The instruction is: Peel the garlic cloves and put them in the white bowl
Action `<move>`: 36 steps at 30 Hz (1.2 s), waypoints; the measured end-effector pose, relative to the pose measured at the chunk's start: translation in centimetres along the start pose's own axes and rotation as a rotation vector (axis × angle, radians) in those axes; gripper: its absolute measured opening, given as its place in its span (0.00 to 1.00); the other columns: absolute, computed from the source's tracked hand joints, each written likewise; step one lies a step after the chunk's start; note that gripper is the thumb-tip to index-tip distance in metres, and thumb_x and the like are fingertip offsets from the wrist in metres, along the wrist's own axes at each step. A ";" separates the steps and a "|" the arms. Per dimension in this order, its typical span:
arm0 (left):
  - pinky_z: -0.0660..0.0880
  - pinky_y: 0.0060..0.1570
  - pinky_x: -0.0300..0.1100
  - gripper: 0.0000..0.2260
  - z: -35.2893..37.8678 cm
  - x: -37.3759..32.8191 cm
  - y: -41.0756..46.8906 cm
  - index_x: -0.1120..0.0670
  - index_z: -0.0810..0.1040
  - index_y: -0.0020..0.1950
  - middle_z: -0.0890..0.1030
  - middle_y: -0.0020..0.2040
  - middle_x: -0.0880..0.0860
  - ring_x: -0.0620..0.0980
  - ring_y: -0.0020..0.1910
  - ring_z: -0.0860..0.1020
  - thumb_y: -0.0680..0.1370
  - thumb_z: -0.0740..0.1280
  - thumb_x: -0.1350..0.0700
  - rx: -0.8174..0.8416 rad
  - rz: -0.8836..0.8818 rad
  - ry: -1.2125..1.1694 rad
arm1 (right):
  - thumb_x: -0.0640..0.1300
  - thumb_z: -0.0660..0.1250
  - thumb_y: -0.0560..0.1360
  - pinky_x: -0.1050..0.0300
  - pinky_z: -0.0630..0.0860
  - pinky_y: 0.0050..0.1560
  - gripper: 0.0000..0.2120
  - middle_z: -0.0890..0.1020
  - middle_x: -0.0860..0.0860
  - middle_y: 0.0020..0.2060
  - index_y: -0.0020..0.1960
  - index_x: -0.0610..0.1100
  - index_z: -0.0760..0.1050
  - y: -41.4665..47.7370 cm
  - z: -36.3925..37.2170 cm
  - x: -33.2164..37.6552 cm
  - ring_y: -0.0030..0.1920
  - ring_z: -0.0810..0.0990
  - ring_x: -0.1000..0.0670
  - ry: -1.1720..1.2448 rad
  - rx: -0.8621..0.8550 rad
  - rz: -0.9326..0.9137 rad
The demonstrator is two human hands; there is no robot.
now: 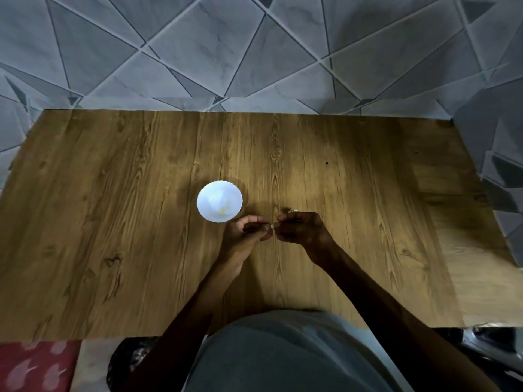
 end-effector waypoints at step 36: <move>0.79 0.57 0.50 0.07 0.9 0.9 0.4 0.65 0.82 0.53 0.85 0.48 0.60 0.55 0.48 0.84 0.77 0.68 0.63 0.042 -0.075 0.026 | 0.38 0.74 0.73 0.69 0.75 0.33 0.05 0.81 0.55 0.35 0.45 0.40 0.78 -1.4 0.5 4.2 0.38 0.81 0.59 -0.619 -0.199 -0.488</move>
Point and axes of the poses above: each hand's wrist, its own y-axis towards the middle knuckle, its own z-axis out of the palm, x = y × z, the point moved 8 cm from there along y, towards the middle knuckle
